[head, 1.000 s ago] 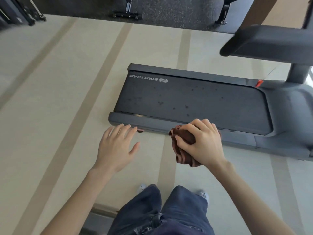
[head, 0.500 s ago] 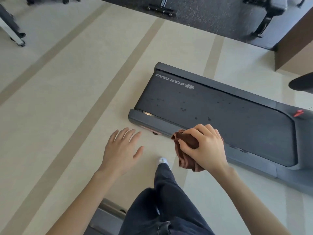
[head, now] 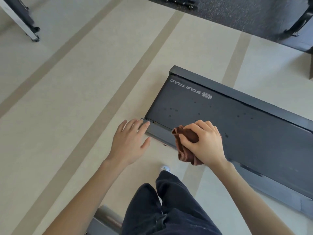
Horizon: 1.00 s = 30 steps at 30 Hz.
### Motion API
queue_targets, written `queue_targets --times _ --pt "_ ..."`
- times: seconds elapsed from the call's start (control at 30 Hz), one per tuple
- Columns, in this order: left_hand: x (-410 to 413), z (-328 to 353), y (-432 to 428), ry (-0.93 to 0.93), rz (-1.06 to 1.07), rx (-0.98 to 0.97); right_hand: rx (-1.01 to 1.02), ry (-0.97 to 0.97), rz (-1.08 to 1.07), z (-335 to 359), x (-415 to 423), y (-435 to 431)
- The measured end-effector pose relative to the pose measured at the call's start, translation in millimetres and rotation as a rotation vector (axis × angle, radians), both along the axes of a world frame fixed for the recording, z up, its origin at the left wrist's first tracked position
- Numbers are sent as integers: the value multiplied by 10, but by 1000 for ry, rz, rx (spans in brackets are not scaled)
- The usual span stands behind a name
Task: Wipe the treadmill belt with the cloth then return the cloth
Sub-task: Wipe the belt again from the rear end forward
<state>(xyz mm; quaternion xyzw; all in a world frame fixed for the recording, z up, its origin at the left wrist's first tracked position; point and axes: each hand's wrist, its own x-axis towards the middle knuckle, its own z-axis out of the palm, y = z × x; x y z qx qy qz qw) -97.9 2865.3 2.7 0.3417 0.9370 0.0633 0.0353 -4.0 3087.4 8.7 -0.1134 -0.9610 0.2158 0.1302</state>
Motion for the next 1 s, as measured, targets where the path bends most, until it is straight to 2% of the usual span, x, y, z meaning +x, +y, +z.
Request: queue_targets --times 0.2,0.4,0.6,0.83,1.0 --pt "-767 -33 89 27 50 104 7 -35 14 -106 -622 137" --pt "-1498 -310 66 -48 -55 58 -6 -106 -40 -375 -1242 7" --pt "-2271 -828 -158 -115 -170 -1 -131 -155 -237 -796 -1904 -176" --pt "-2898 -2047 -191 -231 -189 -95 -481 -348 -572 -2119 -2578 -171" --pt "-3100 -3482 176 -272 -225 -97 -312 -410 -468 -3610 -2972 -99"
